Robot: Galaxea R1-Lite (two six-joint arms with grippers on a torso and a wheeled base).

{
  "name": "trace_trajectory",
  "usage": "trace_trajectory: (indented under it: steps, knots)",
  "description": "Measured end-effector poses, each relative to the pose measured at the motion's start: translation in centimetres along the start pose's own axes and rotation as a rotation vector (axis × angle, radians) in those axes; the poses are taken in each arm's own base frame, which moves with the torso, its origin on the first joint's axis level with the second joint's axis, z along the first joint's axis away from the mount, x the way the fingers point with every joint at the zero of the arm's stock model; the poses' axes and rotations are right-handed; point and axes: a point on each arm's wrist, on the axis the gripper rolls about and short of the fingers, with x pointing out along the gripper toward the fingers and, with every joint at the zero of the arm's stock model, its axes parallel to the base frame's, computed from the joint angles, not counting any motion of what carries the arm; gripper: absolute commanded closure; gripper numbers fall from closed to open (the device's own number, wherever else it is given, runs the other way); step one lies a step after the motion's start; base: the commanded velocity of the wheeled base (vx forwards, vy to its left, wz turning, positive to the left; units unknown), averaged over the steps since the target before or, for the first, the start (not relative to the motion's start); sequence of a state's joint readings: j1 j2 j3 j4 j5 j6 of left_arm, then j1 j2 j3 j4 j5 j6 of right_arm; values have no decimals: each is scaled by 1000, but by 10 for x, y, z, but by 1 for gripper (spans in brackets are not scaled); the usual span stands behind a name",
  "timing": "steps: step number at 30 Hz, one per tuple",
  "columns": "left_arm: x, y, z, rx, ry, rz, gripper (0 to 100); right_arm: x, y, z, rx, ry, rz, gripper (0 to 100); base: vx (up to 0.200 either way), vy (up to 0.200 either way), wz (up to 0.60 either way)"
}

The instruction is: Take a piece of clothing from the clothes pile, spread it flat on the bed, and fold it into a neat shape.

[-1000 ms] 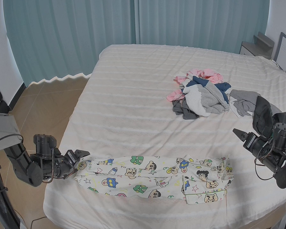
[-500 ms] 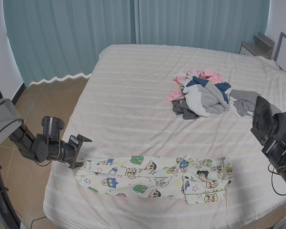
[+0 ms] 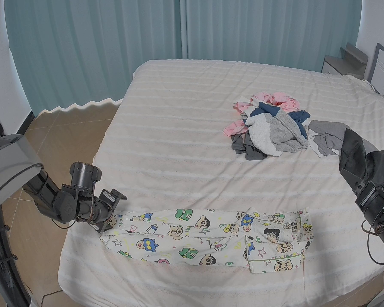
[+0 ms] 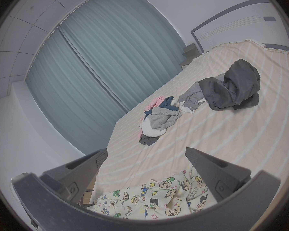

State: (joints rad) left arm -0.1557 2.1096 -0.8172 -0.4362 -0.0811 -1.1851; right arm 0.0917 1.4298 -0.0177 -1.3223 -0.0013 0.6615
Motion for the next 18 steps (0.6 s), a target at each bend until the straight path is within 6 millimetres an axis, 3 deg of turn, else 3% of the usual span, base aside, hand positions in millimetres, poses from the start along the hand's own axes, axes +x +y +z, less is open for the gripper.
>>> trace_trajectory:
  steps: [12, 13, 18]
  knots:
    - [16, 2, -9, 62, -64, 64, 0, -5, 8, 0, -1, 0, 44, 0, 0, 0, 0]
    - [16, 1, -8, 63, -66, 65, 100, -6, 9, 0, -3, 0, 50, 0, 0, 0, 0]
    - [18, 0, -8, 65, -68, 62, 100, -8, 11, 0, -3, -4, 65, 0, 0, 0, 0]
